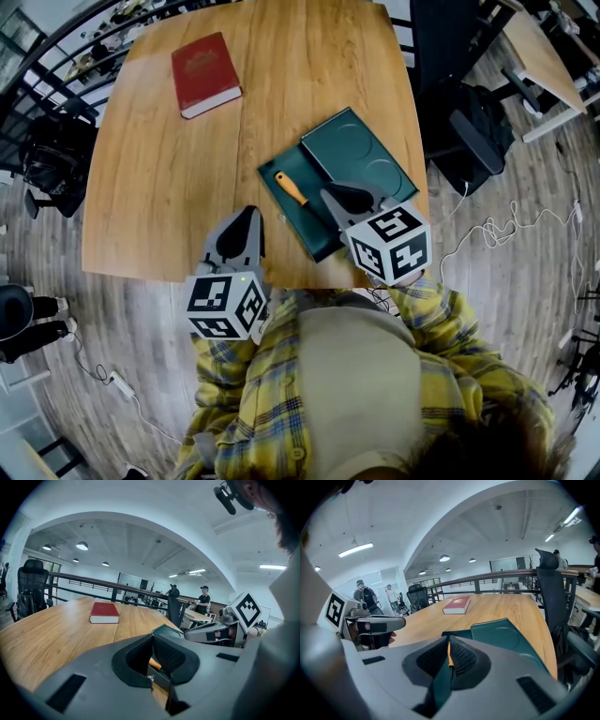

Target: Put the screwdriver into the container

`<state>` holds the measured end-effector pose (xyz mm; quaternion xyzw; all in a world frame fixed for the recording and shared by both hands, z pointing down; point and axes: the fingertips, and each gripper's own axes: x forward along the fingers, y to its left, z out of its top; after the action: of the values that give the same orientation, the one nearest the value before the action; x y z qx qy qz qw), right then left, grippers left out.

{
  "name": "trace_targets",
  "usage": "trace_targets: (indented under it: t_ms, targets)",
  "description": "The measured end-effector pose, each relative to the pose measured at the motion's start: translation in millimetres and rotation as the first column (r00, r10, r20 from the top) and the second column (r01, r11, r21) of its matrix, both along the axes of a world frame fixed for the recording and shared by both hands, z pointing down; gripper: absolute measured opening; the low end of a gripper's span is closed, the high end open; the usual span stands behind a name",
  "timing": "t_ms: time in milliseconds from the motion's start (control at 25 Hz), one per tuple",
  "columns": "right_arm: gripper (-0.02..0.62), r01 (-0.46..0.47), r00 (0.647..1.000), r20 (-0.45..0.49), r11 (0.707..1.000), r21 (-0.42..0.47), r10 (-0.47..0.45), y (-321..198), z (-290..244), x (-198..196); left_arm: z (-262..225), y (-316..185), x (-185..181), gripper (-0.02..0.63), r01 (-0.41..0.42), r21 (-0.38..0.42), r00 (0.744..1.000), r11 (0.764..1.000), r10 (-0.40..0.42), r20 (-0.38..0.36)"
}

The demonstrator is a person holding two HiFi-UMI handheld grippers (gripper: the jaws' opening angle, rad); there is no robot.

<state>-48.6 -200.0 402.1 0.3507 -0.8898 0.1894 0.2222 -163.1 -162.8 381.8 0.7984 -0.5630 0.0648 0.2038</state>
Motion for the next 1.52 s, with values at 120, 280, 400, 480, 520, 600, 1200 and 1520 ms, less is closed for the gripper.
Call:
trace_targets:
  t_ms: [120, 280, 400, 480, 520, 600, 1200, 1520]
  targets:
    - [0.075, -0.004, 1.000, 0.013, 1.000, 0.002, 0.004, 3, -2, 4, -1, 3, 3, 0.018, -0.002, 0.003, 1.000, 1.000, 0.002, 0.001]
    - [0.072, -0.004, 1.000, 0.018, 1.000, 0.008, 0.004, 8, -4, 8, -3, 6, 6, 0.018, -0.008, 0.007, 1.000, 1.000, 0.008, 0.003]
    - [0.069, -0.004, 1.000, 0.020, 1.000, 0.011, 0.004, 11, -5, 11, -5, 9, 9, 0.018, -0.012, 0.010, 1.000, 1.000, 0.012, 0.003]
    - [0.067, -0.003, 1.000, 0.021, 1.000, 0.015, 0.002, 13, -6, 12, -5, 11, 9, 0.018, -0.011, 0.011, 1.000, 1.000, 0.011, 0.002]
    - [0.067, -0.002, 1.000, 0.022, 1.000, 0.016, 0.002, 14, -7, 12, -6, 11, 9, 0.018, -0.010, 0.011, 1.000, 1.000, 0.010, 0.002]
    - [0.066, -0.002, 1.000, 0.025, 1.000, 0.018, 0.002, 16, -8, 12, -6, 12, 8, 0.018, -0.004, 0.012, 1.000, 1.000, 0.004, -0.002]
    - [0.064, -0.009, 0.999, 0.047, 0.999, 0.032, 0.008, 21, -17, 13, -7, 18, 8, 0.018, 0.006, 0.009, 1.000, 1.000, -0.006, -0.011]
    - [0.064, -0.008, 0.999, 0.052, 1.000, 0.030, 0.007, 22, -17, 12, -5, 19, 9, 0.018, 0.004, 0.007, 1.000, 1.000, -0.004, -0.009]
